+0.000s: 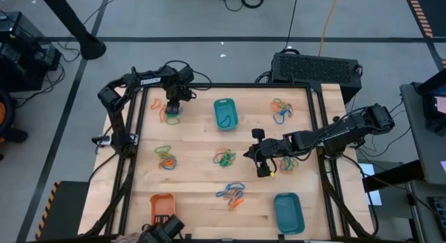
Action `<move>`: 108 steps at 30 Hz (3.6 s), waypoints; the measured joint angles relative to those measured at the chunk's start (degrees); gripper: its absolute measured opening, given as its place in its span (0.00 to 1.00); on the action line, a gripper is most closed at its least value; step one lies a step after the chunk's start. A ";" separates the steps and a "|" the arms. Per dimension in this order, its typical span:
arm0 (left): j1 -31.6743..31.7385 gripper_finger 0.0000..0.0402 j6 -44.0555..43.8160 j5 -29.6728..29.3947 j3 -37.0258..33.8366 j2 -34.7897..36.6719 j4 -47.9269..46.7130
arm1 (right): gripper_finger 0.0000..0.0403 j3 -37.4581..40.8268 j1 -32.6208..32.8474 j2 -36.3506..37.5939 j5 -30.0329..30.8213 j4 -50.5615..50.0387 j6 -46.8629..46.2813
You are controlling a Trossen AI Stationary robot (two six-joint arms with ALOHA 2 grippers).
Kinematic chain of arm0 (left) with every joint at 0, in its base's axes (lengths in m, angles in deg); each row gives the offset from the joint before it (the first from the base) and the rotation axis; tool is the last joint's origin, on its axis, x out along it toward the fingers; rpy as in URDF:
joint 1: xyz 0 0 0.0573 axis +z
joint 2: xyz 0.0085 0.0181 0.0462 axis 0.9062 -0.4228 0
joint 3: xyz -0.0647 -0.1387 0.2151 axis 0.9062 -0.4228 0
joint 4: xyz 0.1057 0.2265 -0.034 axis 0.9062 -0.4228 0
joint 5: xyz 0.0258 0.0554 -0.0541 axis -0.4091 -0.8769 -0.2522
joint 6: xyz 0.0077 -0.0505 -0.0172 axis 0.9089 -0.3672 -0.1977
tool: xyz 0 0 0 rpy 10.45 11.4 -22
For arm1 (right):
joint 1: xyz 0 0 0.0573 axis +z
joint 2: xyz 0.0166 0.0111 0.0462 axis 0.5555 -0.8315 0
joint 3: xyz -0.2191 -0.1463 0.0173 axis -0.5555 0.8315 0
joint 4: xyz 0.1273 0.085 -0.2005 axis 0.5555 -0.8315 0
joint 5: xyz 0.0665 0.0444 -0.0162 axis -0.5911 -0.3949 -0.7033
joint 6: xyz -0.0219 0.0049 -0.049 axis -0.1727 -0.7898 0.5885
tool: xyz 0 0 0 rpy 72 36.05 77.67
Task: Sort rubber bands into baskets
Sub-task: Put the blue rubber band into the top blue bin
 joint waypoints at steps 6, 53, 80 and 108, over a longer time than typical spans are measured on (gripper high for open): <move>0.00 0.36 0.07 1.01 0.00 -0.14 0.69 | 0.00 0.00 0.00 0.00 0.00 0.00 0.15; -0.17 0.01 -1.03 -1.68 2.63 -3.13 -3.53 | 0.00 0.00 -0.01 0.00 0.02 0.01 0.13; -1.44 0.00 -17.13 25.34 12.61 20.14 -2.26 | 0.00 -0.02 -0.01 0.00 0.02 -1.52 -0.35; -19.66 0.00 -23.39 23.98 12.50 -0.69 25.72 | 0.00 -7.10 2.51 4.03 -0.04 -32.58 -15.78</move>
